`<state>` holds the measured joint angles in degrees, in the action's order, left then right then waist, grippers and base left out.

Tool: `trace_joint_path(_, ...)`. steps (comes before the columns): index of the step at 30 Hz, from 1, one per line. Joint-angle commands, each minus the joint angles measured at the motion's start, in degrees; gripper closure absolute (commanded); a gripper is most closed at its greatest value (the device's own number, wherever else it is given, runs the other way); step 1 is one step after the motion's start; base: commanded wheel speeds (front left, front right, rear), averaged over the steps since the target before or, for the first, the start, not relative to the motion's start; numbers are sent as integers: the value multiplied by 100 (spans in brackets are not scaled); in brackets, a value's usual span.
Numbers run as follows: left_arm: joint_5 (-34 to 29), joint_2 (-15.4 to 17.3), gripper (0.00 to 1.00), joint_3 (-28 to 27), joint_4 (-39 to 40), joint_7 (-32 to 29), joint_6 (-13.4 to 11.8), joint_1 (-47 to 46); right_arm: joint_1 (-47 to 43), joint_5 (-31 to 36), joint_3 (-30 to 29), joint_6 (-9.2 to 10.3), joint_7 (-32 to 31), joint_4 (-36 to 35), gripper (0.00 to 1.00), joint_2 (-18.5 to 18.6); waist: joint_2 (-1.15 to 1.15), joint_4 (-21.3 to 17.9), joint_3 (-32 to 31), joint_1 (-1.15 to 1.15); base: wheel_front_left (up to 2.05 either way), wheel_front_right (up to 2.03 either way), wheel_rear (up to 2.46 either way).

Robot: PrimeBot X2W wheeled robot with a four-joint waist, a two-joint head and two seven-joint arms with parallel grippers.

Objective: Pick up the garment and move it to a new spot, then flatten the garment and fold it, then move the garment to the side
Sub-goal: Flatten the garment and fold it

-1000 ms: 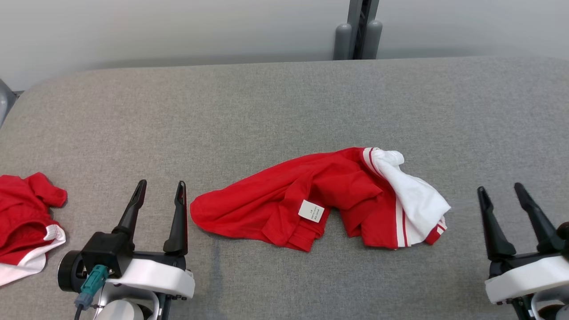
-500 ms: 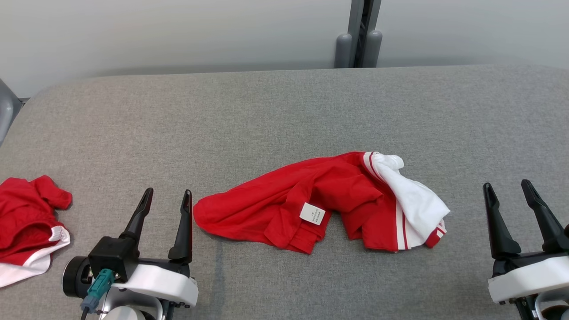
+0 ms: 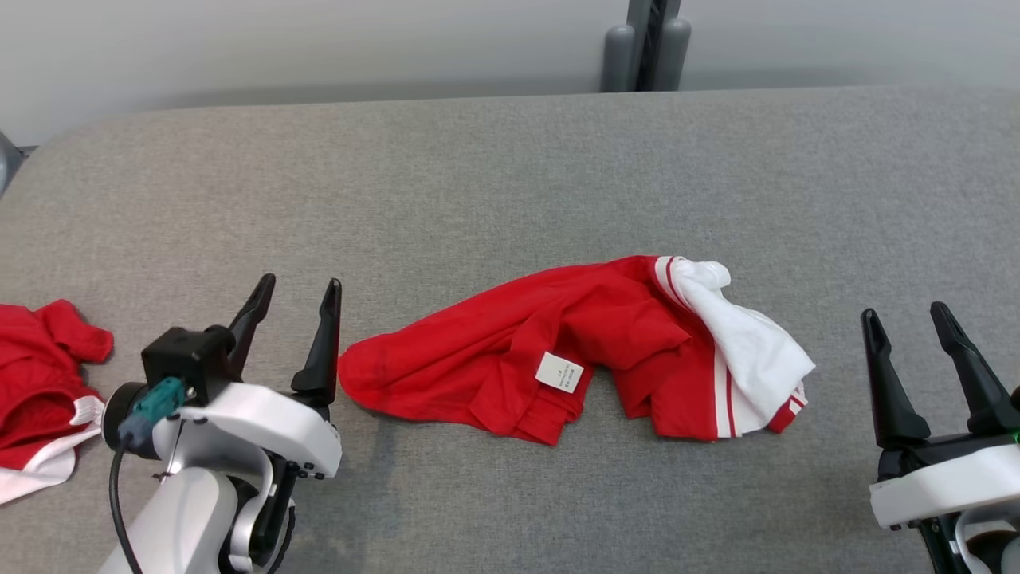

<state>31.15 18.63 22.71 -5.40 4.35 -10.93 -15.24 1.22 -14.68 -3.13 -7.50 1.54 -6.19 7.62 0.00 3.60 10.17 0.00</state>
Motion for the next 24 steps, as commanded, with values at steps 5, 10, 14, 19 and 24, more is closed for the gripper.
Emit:
trace_joint_path(5, 529, 1, 0, 41, -745, -660, 417, -316, 166, -74, 74, 2, 84, 103, 0, 40, 0, -197, 213, 0, 0, 0, 0)
trace_joint_path(10, 890, -42, 0, 77, -1375, -1020, 734, -421, 223, -117, 79, 2, 145, 223, 0, 45, 0, -290, 349, 0, 0, 0, 0)
trace_joint_path(14, 1117, -118, 0, 73, -1726, -1178, 942, -486, 271, -144, 63, 2, 161, 279, 0, 49, 0, -317, 418, 0, 0, 0, 0)
trace_joint_path(19, 1265, -197, 100, 61, -1958, -1145, 1121, -592, 310, -164, 49, 2, 180, 329, 0, 62, 0, -328, 471, 0, 0, 0, 0)
trace_joint_path(24, 1197, -195, 100, 75, -1990, -927, 1192, -652, 309, -201, -4, 2, 146, 376, 0, 117, 0, -304, 479, 0, 0, 0, 0)
